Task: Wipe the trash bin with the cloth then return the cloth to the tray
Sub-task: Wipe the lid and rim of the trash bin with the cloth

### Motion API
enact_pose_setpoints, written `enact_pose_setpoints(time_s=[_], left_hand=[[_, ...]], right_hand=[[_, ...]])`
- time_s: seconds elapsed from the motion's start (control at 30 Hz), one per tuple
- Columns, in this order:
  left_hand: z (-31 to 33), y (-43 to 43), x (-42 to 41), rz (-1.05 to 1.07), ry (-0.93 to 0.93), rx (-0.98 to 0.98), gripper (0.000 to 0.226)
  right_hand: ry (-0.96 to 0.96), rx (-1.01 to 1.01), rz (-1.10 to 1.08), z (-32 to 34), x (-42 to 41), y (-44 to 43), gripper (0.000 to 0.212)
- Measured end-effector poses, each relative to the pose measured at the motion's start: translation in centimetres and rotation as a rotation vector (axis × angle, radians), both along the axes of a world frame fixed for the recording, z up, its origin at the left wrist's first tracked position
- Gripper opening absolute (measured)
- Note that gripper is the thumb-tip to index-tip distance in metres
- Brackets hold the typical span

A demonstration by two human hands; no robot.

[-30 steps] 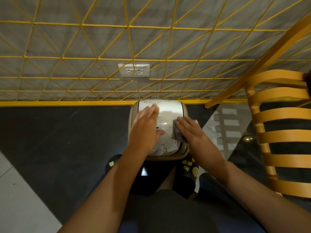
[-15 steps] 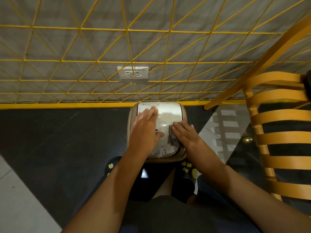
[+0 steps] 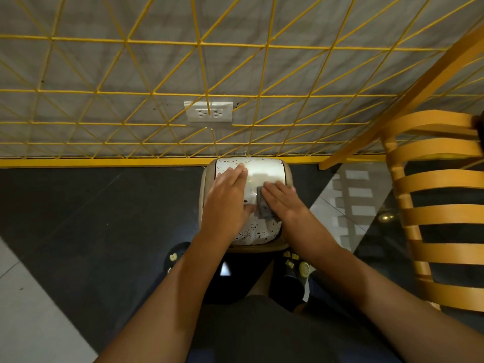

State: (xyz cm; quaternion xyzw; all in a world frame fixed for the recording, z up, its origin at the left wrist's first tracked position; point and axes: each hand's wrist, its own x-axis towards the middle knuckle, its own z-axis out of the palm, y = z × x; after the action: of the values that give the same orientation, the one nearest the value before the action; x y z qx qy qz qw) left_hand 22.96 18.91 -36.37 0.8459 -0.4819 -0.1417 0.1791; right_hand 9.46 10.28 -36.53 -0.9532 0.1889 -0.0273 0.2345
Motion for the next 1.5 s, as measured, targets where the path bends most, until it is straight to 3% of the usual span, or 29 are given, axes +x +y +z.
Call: enact_pose_setpoints(time_s=[0.23, 0.37, 0.47, 0.57, 0.7, 0.8, 0.9, 1.0, 1.1, 1.2, 1.3, 1.37, 1.4, 1.5], left_hand=[[-0.1, 0.0, 0.2, -0.01, 0.021, -0.002, 0.078], [0.0, 0.1, 0.2, -0.026, -0.004, 0.003, 0.076], [-0.1, 0.0, 0.1, -0.022, -0.024, -0.029, 0.068], [0.0, 0.1, 0.3, -0.033, -0.007, -0.012, 0.071], [0.3, 0.4, 0.9, -0.043, 0.042, -0.038, 0.07], [0.7, 0.5, 1.2, -0.04, 0.124, -0.085, 0.06], [1.8, 0.5, 1.2, 0.043, 0.251, -0.2, 0.049], [3.1, 0.7, 1.3, 0.295, 0.448, -0.378, 0.037], [4.1, 0.9, 1.2, 0.476, 0.935, -0.459, 0.039], [4.1, 1.4, 1.6, 0.454, 1.12, -0.41, 0.058], [4.0, 2.0, 2.5, 0.436, 1.271, -0.441, 0.053], [4.0, 2.1, 3.0, 0.499, 1.159, -0.513, 0.043], [3.9, 2.2, 3.6, 0.563, 1.058, -0.556, 0.042], [3.5, 2.6, 5.5, 0.713, 0.685, -0.569, 0.045]], right_hand=[[0.06, 0.03, -0.131, 1.3, 4.3, -1.8, 0.06], [0.211, -0.077, -0.015, 1.0, 3.0, -0.6, 0.065], [0.247, -0.011, 0.033, 1.3, 1.6, 0.3, 0.059], [0.045, 0.209, -0.148, 2.8, 1.4, 0.0, 0.056], [-0.14, 0.513, -0.55, 4.5, 1.6, -1.1, 0.033], [-0.294, 0.976, -0.736, 5.3, 2.7, -0.9, 0.02], [-0.397, 1.31, -0.833, 5.6, 4.1, -0.2, 0.022], [-0.464, 1.462, -0.913, 5.7, 5.5, 0.4, 0.016], [-0.366, 1.435, -0.897, 5.4, 6.4, 1.2, 0.021], [-0.269, 1.416, -0.809, 5.2, 6.7, 2.1, 0.029], [-0.248, 1.414, -0.703, 5.2, 6.6, 2.5, 0.014], [-0.232, 1.257, -0.621, 5.1, 6.4, 2.3, 0.015], [-0.202, 1.057, -0.579, 4.8, 6.2, 2.0, 0.017], [-0.048, 0.216, -0.491, 3.1, 4.8, 0.6, 0.028]])
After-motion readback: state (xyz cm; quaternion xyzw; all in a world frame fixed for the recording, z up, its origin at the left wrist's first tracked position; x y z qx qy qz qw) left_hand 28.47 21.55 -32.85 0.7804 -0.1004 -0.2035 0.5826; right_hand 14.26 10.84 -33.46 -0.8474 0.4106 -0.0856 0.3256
